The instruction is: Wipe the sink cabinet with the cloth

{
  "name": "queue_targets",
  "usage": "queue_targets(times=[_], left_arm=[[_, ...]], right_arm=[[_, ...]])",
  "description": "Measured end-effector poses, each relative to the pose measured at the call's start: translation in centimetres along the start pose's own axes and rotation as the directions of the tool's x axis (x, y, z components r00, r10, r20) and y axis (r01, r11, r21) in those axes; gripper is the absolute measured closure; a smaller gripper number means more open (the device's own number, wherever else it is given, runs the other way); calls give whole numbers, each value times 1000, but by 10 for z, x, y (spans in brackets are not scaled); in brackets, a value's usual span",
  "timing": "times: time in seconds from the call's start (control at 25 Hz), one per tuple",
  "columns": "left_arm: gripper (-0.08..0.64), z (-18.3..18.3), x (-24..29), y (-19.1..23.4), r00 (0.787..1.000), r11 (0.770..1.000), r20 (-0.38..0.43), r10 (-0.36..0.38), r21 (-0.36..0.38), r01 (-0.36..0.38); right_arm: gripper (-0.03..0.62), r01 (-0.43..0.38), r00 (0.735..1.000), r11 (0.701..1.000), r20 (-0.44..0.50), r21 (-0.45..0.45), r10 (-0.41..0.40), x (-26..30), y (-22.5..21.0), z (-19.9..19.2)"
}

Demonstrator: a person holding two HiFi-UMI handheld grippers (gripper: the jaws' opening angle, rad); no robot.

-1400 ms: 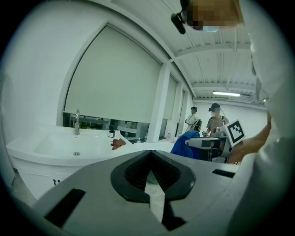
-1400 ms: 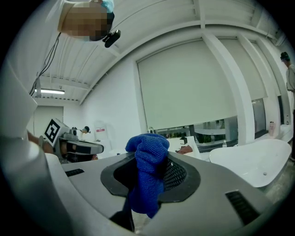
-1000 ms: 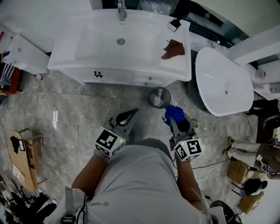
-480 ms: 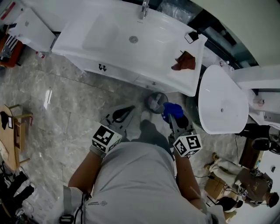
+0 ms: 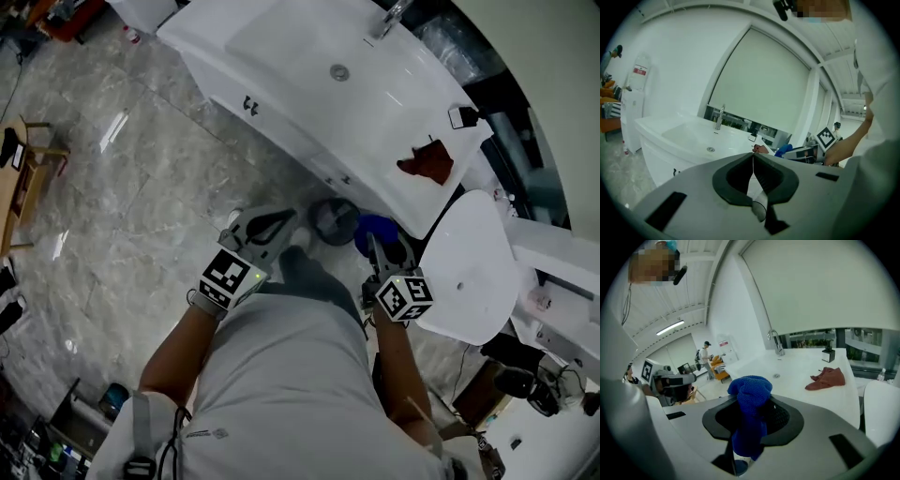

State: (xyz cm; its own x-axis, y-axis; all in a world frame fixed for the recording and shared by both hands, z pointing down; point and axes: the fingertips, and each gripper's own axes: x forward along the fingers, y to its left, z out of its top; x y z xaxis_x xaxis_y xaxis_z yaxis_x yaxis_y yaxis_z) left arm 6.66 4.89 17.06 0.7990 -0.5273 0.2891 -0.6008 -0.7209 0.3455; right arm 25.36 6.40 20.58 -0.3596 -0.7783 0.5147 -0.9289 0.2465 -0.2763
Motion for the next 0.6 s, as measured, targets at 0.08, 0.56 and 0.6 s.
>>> queue_targets(times=[0.08, 0.56, 0.6], left_arm=[[549, -6, 0, -2, 1000, 1000, -4, 17, -4, -17], [548, -98, 14, 9, 986, 983, -61, 152, -98, -158], [548, -107, 16, 9, 985, 980, -65, 158, -112, -164]], right_arm=[[485, -13, 999, 1000, -41, 28, 14, 9, -12, -12], [485, 47, 984, 976, -175, 213, -9, 64, -78, -112], [485, 61, 983, 972, -181, 227, -20, 66, -84, -120]])
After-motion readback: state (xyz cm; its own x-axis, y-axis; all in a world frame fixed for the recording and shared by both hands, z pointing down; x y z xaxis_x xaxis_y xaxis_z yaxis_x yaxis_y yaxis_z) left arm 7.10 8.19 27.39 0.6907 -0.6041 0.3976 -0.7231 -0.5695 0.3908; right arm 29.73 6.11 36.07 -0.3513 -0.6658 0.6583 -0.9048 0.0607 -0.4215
